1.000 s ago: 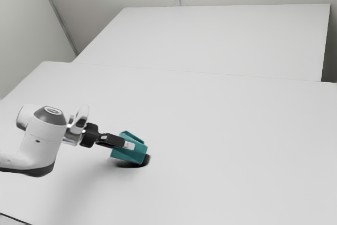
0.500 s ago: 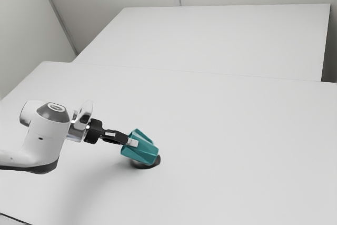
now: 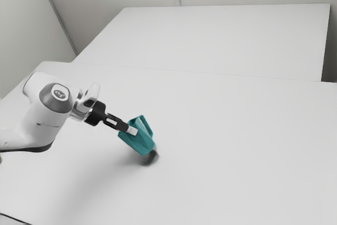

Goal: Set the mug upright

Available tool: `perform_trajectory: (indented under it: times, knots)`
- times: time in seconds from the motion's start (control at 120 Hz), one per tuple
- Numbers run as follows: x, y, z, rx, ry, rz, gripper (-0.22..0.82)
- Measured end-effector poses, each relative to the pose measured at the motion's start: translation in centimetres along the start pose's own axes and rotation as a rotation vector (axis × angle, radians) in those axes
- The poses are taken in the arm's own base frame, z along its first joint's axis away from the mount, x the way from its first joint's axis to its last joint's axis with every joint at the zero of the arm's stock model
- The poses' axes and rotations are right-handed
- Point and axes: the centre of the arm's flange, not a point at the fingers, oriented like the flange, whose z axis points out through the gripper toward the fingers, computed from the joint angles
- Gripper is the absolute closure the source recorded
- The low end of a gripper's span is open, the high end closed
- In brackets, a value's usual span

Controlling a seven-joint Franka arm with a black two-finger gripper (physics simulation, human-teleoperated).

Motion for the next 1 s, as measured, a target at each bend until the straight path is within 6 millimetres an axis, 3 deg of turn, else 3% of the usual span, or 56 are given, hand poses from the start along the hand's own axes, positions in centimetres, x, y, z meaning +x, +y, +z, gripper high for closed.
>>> perform_trajectory:
  times: [0.292,0.508,0.592,0.742,0.875,1.0]
  knots:
    - [4.4,1.8,1.4,0.314,-0.346,0.324,0.79]
    - [6.0,1.0,2.7,0.445,-0.367,0.317,0.79]
    - [6.3,2.3,2.4,0.465,-0.35,0.297,0.79]
    - [3.5,4.5,2.0,0.472,-0.358,0.209,0.79]
    - [1.3,4.8,2.3,0.475,-0.371,0.108,0.79]
    - [0.8,4.8,2.4,0.486,-0.36,0.033,0.79]
